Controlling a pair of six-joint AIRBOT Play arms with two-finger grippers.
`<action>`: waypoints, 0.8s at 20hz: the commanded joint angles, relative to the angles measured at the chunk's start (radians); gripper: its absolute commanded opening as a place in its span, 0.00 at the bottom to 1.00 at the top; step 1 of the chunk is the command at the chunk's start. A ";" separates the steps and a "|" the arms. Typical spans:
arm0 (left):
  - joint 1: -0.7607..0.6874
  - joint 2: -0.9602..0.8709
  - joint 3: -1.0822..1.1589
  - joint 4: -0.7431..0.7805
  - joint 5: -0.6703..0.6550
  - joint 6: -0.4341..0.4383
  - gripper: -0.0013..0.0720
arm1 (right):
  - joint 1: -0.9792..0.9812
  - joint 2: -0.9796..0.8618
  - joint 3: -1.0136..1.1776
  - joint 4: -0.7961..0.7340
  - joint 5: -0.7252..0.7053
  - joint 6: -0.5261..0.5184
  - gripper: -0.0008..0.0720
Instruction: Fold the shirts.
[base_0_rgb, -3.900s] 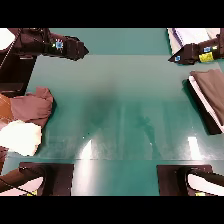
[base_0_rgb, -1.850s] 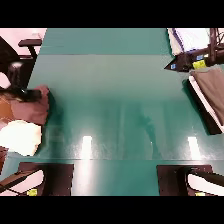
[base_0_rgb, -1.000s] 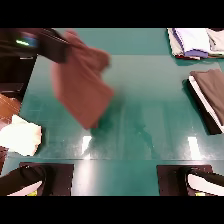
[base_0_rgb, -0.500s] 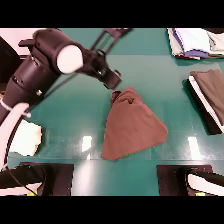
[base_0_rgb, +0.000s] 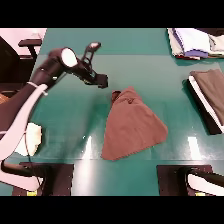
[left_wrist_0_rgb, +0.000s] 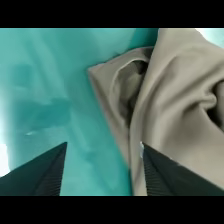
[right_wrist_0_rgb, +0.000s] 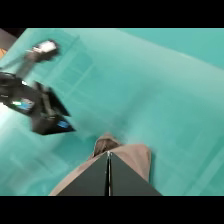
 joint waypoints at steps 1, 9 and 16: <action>0.001 -0.142 -0.018 -0.111 0.083 0.012 0.76 | 0.000 0.038 -0.100 0.000 -0.023 0.000 0.04; -0.045 -0.211 -0.016 -0.156 0.228 0.035 0.51 | 0.000 0.108 -0.262 0.001 -0.172 0.004 0.04; 0.096 -0.171 0.113 -0.026 0.044 0.035 0.05 | -0.001 0.101 -0.274 -0.183 -0.014 0.080 0.04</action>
